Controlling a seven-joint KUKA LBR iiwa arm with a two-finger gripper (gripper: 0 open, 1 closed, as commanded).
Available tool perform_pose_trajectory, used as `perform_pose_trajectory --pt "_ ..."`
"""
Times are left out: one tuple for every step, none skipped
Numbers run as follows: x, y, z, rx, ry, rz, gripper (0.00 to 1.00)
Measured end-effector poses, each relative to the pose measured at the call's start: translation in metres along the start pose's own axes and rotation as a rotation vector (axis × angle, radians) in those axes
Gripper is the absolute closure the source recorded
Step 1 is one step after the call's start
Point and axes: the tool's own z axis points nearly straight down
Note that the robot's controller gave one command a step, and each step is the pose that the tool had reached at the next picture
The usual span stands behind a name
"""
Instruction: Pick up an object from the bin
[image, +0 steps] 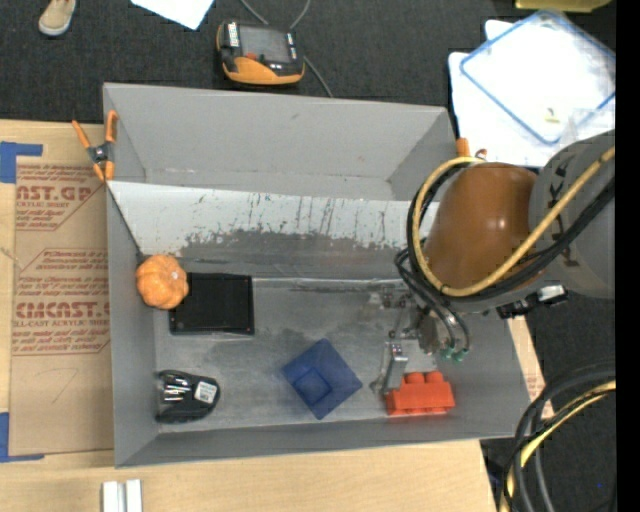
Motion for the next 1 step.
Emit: perform_pose_trajectory --pt "-0.0089 0.0074 0.0868 -0.002 -0.003 0.274 0.0"
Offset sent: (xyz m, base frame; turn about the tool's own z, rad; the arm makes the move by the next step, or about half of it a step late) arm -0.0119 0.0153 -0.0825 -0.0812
